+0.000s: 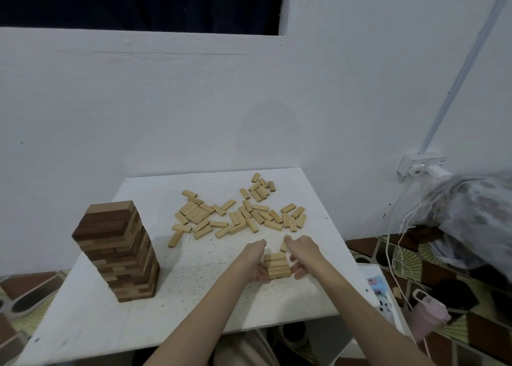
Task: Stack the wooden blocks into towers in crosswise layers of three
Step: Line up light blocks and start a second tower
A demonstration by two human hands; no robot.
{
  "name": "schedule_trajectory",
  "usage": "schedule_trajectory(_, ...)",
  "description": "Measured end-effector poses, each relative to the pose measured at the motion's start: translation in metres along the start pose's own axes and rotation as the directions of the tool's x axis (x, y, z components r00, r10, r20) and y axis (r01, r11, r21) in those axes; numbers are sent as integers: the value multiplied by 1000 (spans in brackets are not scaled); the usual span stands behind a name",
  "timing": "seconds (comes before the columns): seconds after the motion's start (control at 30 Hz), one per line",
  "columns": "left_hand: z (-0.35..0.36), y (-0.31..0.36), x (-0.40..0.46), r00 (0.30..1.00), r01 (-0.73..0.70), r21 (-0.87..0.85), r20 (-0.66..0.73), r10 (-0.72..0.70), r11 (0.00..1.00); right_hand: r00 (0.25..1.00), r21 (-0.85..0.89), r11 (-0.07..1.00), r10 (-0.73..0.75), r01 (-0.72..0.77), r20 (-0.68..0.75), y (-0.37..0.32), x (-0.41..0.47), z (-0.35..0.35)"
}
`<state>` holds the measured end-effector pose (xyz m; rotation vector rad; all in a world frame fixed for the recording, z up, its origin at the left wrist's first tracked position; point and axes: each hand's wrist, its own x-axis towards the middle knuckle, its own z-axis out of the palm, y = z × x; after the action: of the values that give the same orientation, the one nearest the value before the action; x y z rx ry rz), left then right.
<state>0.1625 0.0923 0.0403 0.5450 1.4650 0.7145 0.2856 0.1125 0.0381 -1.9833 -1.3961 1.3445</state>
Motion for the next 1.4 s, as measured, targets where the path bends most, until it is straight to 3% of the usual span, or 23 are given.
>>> schedule_trajectory(0.37, 2, 3, 9, 992, -116, 1, -58, 116, 993, 999, 14, 999, -45, 46, -26, -8, 3, 2)
schedule_trajectory(0.77, 9, 4, 8, 996, -91, 12, -4, 92, 996, 1000, -47, 999, -24, 24, -11, -9, 12, 6)
schedule_trajectory(1.07, -1, 11, 19, 989, -111, 47, -88, 115, 993, 998, 26, 999, -20, 22, -57, -11, 21, 3)
schedule_trajectory(1.4, 6, 9, 18, 992, -116, 24, -52, 117, 993, 997, 17, 998, -52, 53, -62, -15, 23, 8)
